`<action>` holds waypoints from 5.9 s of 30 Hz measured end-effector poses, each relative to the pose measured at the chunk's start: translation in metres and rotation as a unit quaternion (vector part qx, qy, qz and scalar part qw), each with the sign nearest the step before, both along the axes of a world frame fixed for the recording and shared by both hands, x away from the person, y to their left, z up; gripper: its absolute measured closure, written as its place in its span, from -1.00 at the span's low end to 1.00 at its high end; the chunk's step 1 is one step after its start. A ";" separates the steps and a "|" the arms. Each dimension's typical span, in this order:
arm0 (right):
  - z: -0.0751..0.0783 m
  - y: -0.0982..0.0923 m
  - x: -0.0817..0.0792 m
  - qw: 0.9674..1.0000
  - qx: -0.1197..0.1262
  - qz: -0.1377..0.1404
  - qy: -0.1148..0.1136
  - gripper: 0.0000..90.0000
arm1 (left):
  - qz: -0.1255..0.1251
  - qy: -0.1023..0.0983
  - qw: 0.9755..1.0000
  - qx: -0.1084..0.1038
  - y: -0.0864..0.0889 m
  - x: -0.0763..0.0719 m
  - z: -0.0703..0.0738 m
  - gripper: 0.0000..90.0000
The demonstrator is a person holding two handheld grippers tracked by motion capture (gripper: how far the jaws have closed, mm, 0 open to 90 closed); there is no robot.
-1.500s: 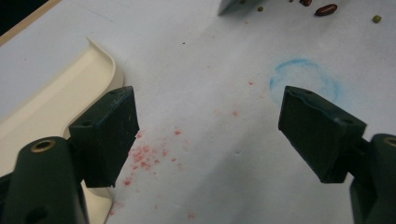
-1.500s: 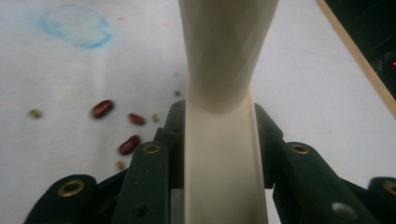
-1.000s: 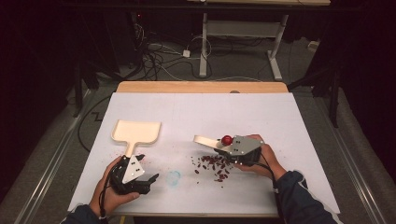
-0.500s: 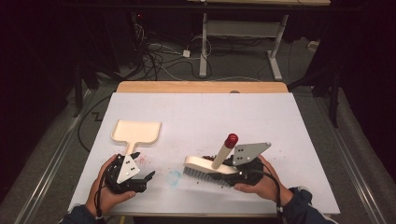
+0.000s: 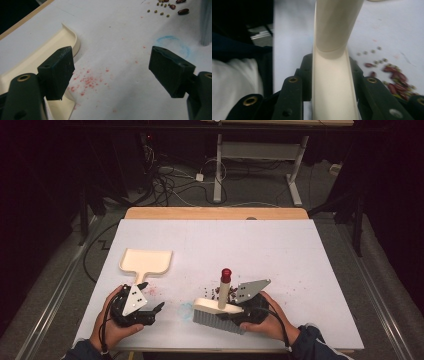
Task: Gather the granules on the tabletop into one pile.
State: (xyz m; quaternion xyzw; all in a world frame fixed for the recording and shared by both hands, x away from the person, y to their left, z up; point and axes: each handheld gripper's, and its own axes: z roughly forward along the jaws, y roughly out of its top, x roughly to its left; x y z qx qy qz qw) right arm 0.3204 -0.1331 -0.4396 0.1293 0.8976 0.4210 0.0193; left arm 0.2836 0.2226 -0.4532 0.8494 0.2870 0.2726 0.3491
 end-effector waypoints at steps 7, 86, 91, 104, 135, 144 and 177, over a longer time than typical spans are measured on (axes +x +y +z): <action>-0.001 -0.008 0.015 0.998 -0.005 -0.055 0.004 0.49 | -0.008 0.004 1.000 0.011 -0.005 0.000 -0.003 -0.56; 0.006 0.047 0.003 0.984 0.072 -0.161 0.001 0.49 | -0.011 0.011 1.000 0.008 -0.003 0.000 -0.003 -0.56; -0.010 0.045 0.015 0.967 0.062 -0.247 0.015 0.49 | -0.013 0.012 1.000 0.008 -0.003 0.000 -0.003 -0.56; -0.007 -0.004 0.025 0.944 0.061 -0.322 0.043 0.49 | -0.019 0.019 1.000 0.014 -0.006 0.000 -0.005 -0.56; 0.016 -0.062 0.025 0.914 -0.027 -0.374 -0.152 0.49 | -0.026 0.018 0.999 0.025 -0.008 -0.001 -0.004 -0.56; -0.003 -0.033 0.022 0.918 -0.075 -0.349 -0.173 0.49 | -0.025 0.018 0.999 0.026 -0.009 -0.001 -0.005 -0.56; 0.013 -0.016 0.056 0.957 0.025 -0.206 -0.204 0.49 | -0.024 0.021 0.999 0.025 -0.010 0.001 -0.006 -0.56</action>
